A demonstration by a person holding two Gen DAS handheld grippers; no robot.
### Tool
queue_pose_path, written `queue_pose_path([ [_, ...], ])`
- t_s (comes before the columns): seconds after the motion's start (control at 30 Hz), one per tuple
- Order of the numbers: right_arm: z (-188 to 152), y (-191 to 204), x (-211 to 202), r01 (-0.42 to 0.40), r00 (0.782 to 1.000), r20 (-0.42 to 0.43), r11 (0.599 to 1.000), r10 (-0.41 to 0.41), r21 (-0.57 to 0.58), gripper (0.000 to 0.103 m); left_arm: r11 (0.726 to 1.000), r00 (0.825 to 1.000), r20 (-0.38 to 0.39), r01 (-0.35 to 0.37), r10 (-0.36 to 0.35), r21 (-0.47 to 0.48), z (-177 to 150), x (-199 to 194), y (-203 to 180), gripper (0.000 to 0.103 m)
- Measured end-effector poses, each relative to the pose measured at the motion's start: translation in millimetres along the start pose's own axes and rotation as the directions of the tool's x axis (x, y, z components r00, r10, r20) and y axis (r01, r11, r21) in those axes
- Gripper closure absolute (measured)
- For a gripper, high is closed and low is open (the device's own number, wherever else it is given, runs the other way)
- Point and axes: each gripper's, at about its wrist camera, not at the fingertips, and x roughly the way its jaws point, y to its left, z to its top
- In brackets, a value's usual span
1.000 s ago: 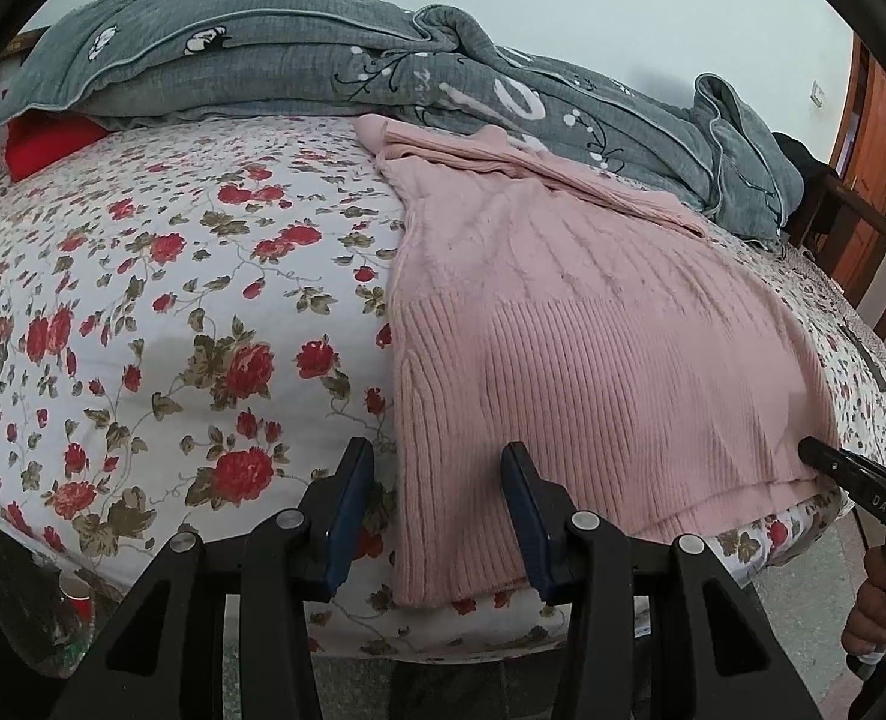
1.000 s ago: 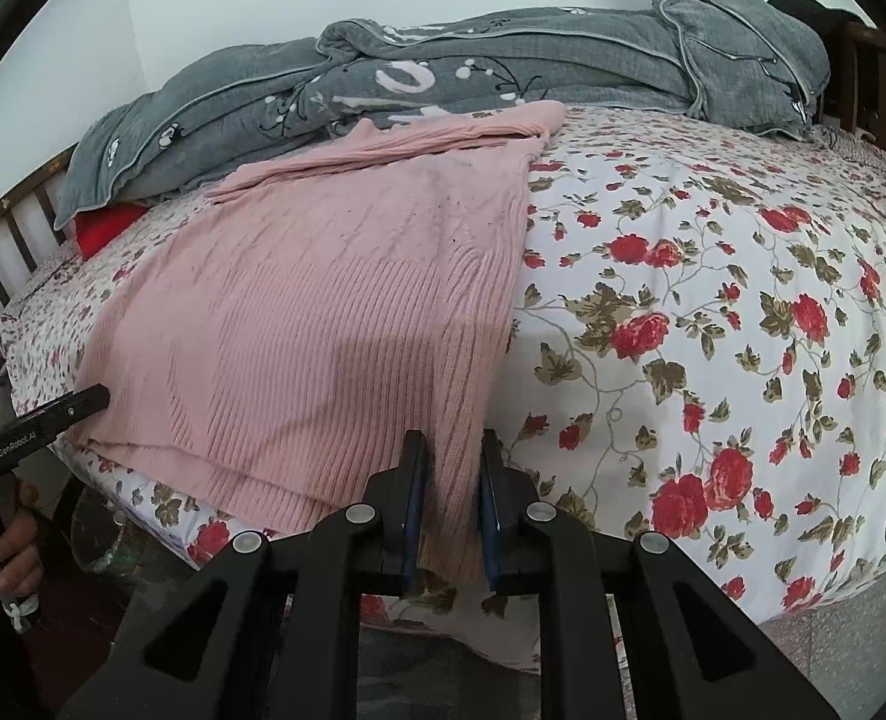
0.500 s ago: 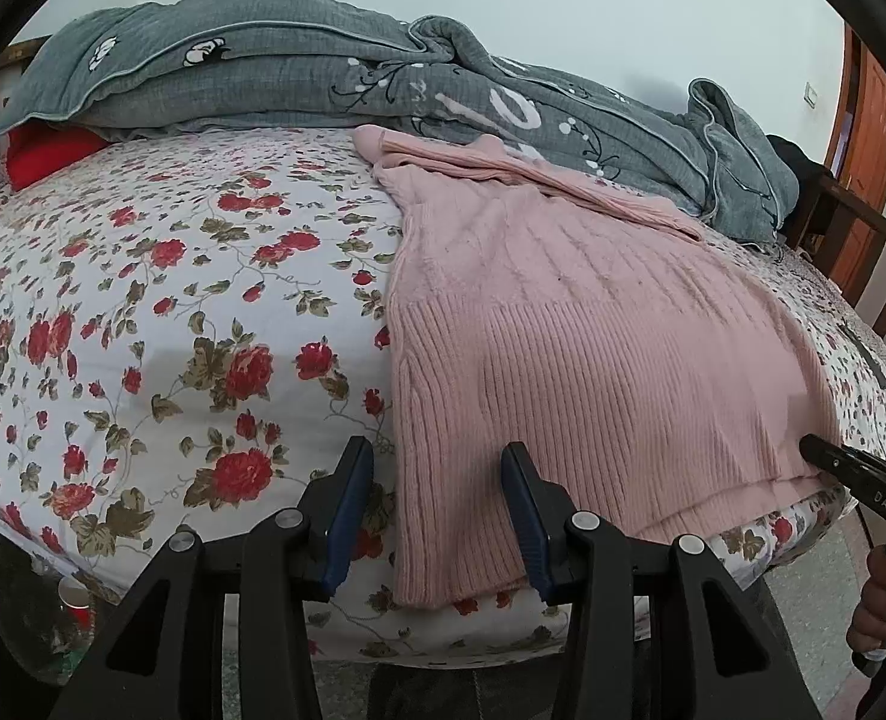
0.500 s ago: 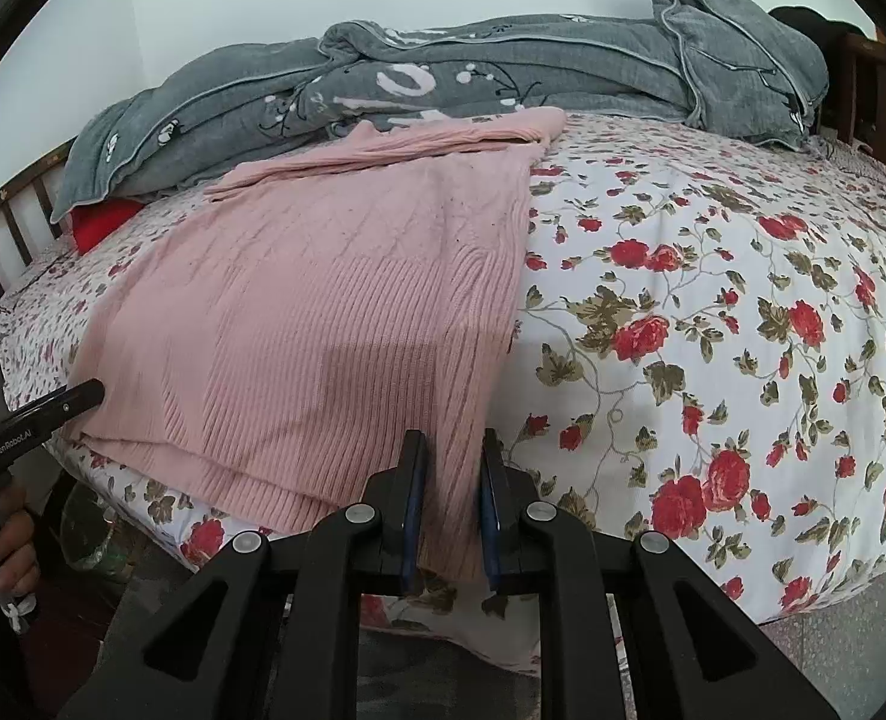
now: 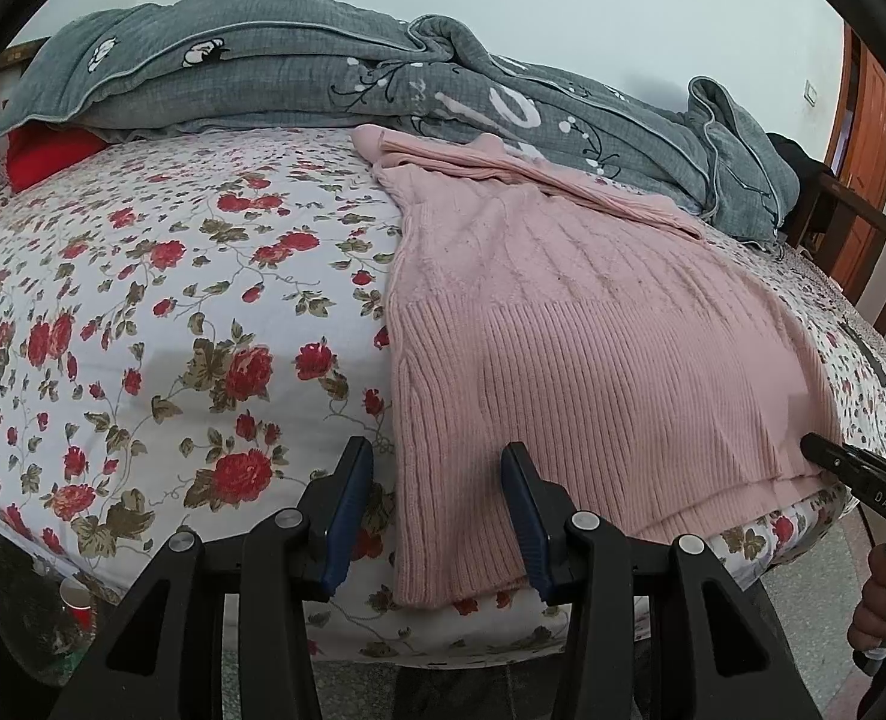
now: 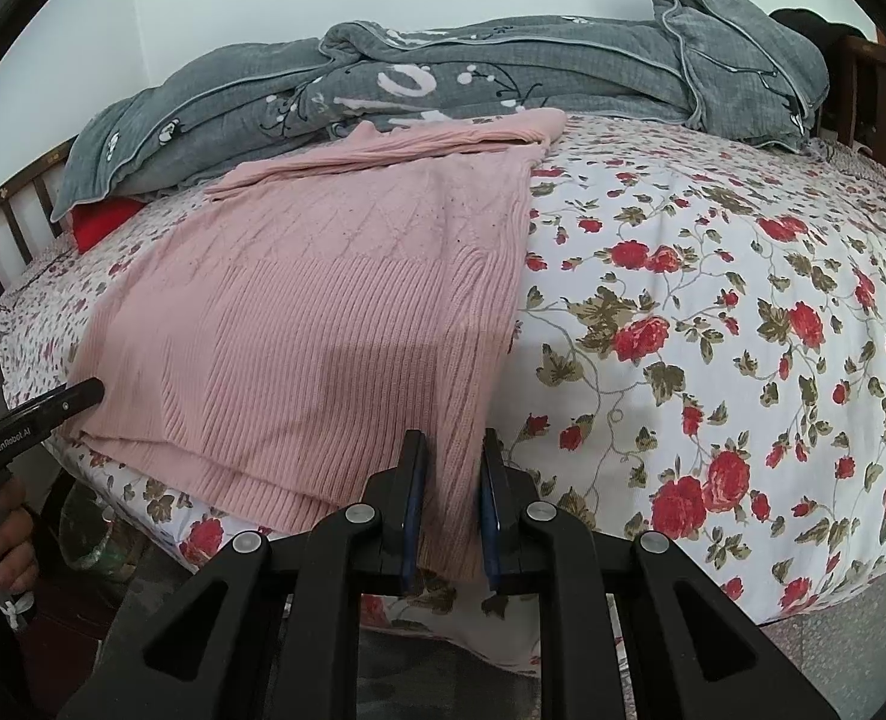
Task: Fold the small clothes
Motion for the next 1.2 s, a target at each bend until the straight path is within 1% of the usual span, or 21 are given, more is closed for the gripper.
queue_pose_path([
  [0.47,1.6,-5.4,-0.2,-0.028,1.000,-0.008,0.999,0.028,0.015,0.086,1.000,1.000,-0.007,0.002,-0.002,-0.001,1.3,1.2,0.6,0.061],
  [0.63,4.6,-13.5,0.5,-0.066,0.998,-0.022,0.997,0.067,0.033,0.086,1.000,1.000,-0.011,0.006,-0.006,-0.004,2.9,2.2,2.1,0.062],
  [0.67,5.3,-15.5,0.8,-0.072,0.997,-0.026,0.997,0.073,0.037,0.086,1.000,1.000,-0.015,0.005,-0.005,-0.003,3.4,1.6,2.2,0.070],
  [0.7,6.4,-17.0,1.3,-0.077,0.996,-0.031,0.996,0.079,0.041,0.086,1.000,1.000,-0.021,0.022,-0.022,0.001,3.5,1.0,2.1,0.085],
  [0.73,7.5,-17.9,1.6,-0.082,0.996,-0.038,0.996,0.084,0.045,0.086,0.999,0.999,-0.029,0.042,-0.042,0.003,3.9,1.0,2.2,0.087],
  [0.8,8.5,-19.5,1.5,-0.097,0.994,-0.049,0.994,0.099,0.049,0.085,0.999,0.999,-0.027,0.043,-0.043,0.015,3.5,-0.2,2.0,0.087],
  [0.87,7.8,-21.0,0.2,-0.130,0.990,-0.055,0.990,0.134,0.061,0.080,0.999,0.999,-0.029,0.044,-0.044,0.019,2.7,-0.8,1.9,0.087],
  [0.9,6.6,-21.2,-0.5,-0.144,0.987,-0.056,0.987,0.148,0.064,0.076,0.998,0.998,-0.028,0.060,-0.059,0.006,2.3,-1.4,3.8,0.087],
  [0.93,5.1,-21.0,-2.0,-0.153,0.986,-0.055,0.986,0.157,0.063,0.075,0.997,0.996,-0.029,0.082,-0.082,-0.014,1.1,-2.5,5.8,0.087],
  [1.03,0.0,-20.1,-5.7,-0.170,0.984,-0.051,0.984,0.173,0.051,0.075,0.988,0.990,-0.031,0.135,-0.138,-0.075,0.3,-2.0,13.4,0.089],
  [1.07,-1.2,-20.9,-6.6,-0.181,0.982,-0.048,0.982,0.184,0.058,0.075,0.986,0.989,-0.028,0.144,-0.147,-0.087,0.1,-1.9,15.0,0.092],
  [1.17,-3.2,-26.0,-7.9,-0.205,0.977,-0.040,0.974,0.209,0.096,0.075,0.982,0.986,-0.030,0.162,-0.165,-0.093,0.0,-2.5,15.4,0.095],
  [1.2,-2.7,-27.5,-7.4,-0.209,0.976,-0.038,0.972,0.214,0.109,0.077,0.982,0.986,-0.026,0.165,-0.168,-0.090,0.2,-4.1,14.7,0.095],
])
